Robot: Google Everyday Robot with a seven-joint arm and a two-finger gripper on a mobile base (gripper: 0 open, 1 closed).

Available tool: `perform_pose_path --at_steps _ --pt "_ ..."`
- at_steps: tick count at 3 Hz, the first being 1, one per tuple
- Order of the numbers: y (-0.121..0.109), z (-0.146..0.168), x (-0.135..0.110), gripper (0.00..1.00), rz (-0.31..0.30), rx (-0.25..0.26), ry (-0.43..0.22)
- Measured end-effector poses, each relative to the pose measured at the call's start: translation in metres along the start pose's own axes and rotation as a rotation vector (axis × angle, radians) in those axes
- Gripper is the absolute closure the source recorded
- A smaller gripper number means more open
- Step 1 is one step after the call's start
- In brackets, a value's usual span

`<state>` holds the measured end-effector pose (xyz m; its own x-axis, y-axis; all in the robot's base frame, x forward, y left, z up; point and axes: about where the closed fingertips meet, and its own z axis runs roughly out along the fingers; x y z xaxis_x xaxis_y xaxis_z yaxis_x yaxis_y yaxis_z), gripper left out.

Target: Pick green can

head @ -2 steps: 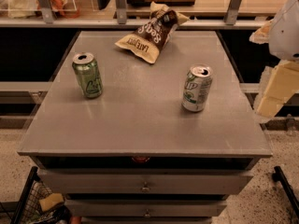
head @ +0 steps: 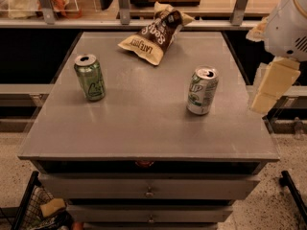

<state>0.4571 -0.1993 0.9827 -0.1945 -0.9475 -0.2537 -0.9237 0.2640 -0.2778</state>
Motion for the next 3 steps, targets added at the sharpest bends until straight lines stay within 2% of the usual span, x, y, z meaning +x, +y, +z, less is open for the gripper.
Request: perform_pose_path --at_steps 2,3 --pt "-0.022 0.034 -0.062 0.0 -0.075 -0.06 -0.108" --pt "-0.025 0.056 -0.089 0.0 -0.12 -0.137 -0.15"
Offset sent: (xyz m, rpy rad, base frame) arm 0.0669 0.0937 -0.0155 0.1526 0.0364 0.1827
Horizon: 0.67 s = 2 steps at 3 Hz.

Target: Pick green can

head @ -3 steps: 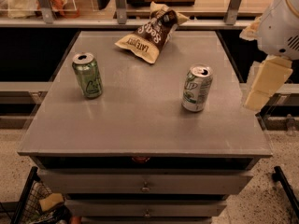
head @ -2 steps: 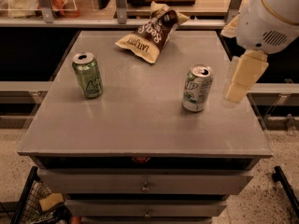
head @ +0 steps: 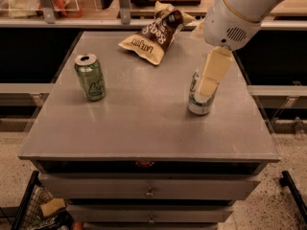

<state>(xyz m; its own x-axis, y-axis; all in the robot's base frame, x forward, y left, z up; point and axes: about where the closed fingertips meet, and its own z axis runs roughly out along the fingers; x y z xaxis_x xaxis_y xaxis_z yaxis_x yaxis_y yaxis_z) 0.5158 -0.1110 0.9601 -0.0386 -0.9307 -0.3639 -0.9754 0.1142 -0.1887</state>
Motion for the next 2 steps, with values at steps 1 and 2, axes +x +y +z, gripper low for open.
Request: perform_pose_path --at_steps 1,2 --pt "-0.001 0.0022 -0.0008 0.0 -0.001 -0.004 -0.002" --pt "-0.0027 0.0073 -0.0004 0.0 0.043 0.022 -0.03"
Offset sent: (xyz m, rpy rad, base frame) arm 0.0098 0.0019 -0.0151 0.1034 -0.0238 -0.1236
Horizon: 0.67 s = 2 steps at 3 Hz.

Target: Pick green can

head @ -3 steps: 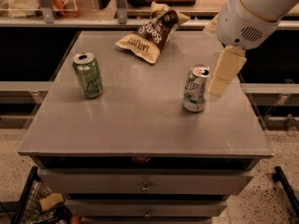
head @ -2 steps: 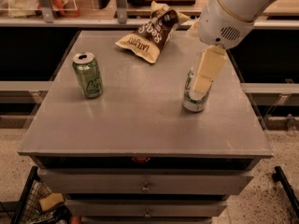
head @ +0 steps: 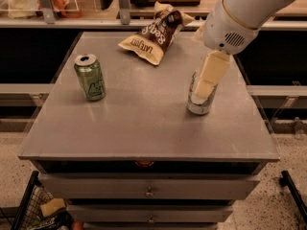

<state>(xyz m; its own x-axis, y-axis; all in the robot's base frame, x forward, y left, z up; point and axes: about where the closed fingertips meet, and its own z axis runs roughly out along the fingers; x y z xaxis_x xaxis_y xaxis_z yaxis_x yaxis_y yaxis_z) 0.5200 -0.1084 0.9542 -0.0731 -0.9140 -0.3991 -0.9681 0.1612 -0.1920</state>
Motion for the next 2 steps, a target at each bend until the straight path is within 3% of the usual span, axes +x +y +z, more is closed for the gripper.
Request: perform_pose_path --at_steps 2 --pt "-0.03 0.029 -0.026 0.0 0.075 0.04 -0.112"
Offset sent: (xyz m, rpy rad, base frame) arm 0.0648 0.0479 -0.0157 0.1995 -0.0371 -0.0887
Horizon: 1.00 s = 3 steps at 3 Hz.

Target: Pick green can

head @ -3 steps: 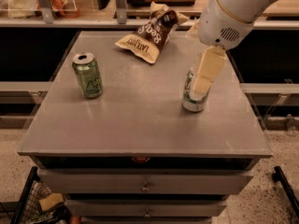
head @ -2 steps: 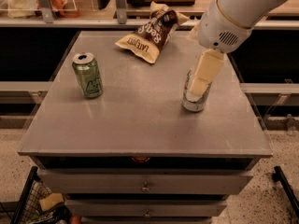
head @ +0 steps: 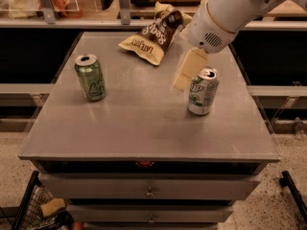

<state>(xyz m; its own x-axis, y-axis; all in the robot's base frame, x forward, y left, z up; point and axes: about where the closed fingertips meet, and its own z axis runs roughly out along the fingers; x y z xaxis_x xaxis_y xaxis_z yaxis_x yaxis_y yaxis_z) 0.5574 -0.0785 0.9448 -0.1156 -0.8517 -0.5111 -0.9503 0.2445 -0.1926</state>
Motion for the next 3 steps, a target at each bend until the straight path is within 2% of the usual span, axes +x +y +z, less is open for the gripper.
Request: perform_pose_path --at_steps 3 --pt "-0.019 0.053 -0.044 0.0 0.065 -0.005 -0.095"
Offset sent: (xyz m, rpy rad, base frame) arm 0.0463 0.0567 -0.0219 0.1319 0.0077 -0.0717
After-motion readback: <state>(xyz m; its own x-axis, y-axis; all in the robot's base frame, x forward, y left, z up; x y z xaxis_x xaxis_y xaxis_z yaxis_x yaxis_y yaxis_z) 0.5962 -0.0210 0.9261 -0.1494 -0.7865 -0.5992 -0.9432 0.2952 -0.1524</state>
